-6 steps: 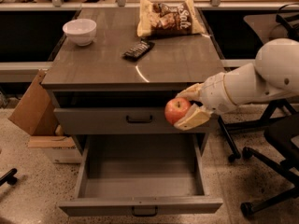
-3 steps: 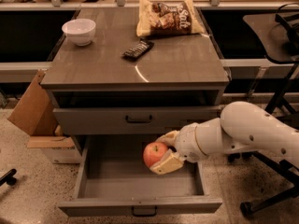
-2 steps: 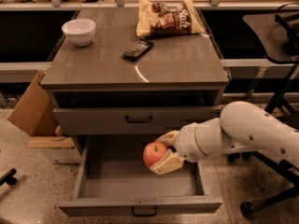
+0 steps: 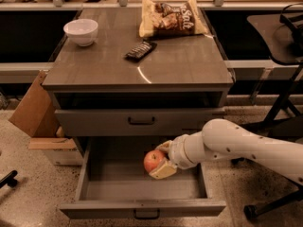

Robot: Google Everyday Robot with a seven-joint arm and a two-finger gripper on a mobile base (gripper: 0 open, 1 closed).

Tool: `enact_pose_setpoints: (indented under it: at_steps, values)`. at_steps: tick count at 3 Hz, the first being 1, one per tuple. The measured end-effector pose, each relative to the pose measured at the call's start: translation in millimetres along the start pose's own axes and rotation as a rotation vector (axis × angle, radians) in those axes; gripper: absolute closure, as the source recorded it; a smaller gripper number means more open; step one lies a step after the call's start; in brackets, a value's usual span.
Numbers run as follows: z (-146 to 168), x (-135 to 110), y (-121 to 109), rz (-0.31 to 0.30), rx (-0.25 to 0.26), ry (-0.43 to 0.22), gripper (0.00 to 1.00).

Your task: Place apple into middle drawer

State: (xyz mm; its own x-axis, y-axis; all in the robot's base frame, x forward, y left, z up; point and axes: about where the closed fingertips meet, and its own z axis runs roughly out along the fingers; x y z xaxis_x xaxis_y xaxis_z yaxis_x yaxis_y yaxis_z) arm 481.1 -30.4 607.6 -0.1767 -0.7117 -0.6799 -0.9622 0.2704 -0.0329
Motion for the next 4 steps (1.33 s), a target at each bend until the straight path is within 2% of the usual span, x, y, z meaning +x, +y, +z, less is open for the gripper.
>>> enact_pose_setpoints:
  at_steps: [1,2,3,4]
  values:
    - [51,38,-24,0.014,0.06,0.06,0.97]
    - [83,61,-38,0.039,0.079,0.091,0.75]
    - [121,86,-52,0.073,0.065,0.118,0.51]
    - [145,104,-56,0.095,0.046,0.139,0.28]
